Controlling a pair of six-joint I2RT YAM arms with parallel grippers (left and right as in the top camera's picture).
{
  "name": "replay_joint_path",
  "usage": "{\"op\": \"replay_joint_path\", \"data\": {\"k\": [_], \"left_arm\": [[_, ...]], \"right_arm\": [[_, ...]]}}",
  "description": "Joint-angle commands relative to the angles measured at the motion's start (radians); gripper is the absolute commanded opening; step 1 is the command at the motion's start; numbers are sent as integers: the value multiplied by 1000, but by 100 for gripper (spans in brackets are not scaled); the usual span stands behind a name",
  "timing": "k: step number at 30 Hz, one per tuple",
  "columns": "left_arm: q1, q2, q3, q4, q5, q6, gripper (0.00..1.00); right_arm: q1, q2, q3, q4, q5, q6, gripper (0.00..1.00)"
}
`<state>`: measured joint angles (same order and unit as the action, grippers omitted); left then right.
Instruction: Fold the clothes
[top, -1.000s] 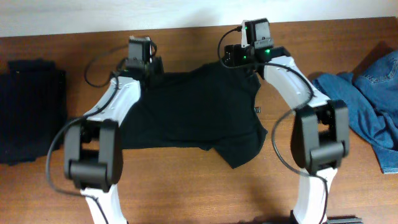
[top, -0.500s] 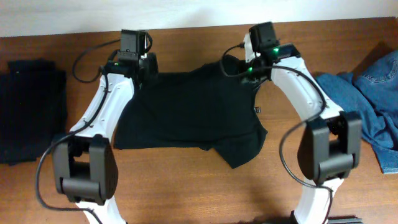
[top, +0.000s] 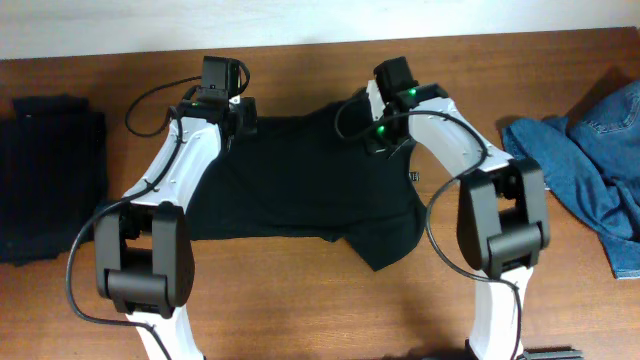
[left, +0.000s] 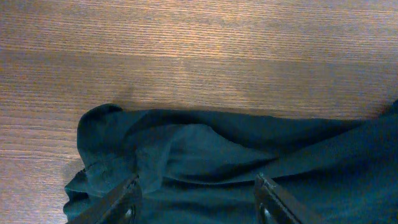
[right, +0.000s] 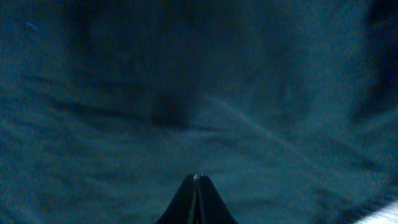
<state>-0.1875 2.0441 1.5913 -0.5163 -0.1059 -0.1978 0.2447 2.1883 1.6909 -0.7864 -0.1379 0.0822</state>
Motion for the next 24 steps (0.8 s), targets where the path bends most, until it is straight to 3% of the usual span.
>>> {"op": "replay_joint_path", "data": {"k": [1,24], "left_arm": [[7,15,-5,0,-8,9,57],[7,101,-5,3,-104,9,57]], "right_arm": [[3,42,-6,3,-9,2,4],[6,48,-17,5,-9,5,4]]}}
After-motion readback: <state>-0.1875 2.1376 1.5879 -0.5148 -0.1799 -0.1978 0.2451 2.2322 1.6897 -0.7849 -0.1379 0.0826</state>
